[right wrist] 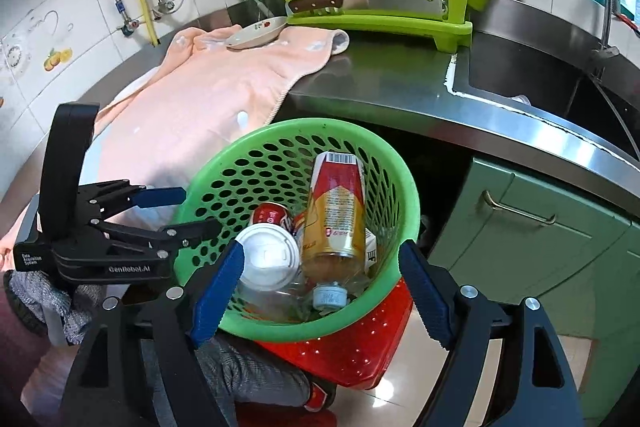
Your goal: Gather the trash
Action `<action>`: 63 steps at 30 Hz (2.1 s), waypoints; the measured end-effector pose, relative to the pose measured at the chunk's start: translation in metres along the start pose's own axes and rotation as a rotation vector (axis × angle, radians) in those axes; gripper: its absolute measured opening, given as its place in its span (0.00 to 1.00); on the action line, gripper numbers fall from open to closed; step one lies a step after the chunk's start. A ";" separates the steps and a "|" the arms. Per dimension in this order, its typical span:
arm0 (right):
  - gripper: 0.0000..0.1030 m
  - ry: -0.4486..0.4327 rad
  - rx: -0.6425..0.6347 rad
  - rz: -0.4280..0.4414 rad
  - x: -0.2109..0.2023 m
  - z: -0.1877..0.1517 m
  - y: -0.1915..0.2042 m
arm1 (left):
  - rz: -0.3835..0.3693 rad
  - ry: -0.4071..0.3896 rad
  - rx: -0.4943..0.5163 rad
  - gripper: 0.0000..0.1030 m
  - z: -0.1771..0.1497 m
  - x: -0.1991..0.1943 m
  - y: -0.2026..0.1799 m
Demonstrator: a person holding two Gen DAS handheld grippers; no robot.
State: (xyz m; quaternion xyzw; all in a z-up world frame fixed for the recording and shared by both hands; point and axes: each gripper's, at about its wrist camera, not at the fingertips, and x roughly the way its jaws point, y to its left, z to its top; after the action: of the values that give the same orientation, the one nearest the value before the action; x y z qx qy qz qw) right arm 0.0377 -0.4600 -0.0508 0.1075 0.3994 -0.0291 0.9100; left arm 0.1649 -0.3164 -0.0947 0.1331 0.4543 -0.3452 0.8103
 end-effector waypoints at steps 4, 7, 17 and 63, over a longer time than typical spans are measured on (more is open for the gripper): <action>0.76 -0.006 0.003 0.009 -0.004 -0.005 0.009 | 0.007 -0.035 -0.023 0.73 -0.002 -0.020 0.006; 0.77 -0.011 0.010 0.020 -0.008 -0.008 0.017 | 0.026 -0.067 -0.041 0.77 -0.005 -0.035 0.011; 0.80 -0.024 0.011 0.032 -0.018 -0.007 0.054 | 0.088 -0.173 -0.136 0.92 -0.032 -0.093 0.043; 0.88 -0.092 -0.060 0.068 -0.037 0.012 0.132 | 0.372 -0.347 -0.355 0.95 -0.110 -0.214 0.107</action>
State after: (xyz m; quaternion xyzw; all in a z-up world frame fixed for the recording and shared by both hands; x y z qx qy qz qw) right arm 0.0394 -0.3353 0.0065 0.0921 0.3540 0.0091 0.9306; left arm 0.0917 -0.0865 0.0111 0.0093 0.3301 -0.1238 0.9357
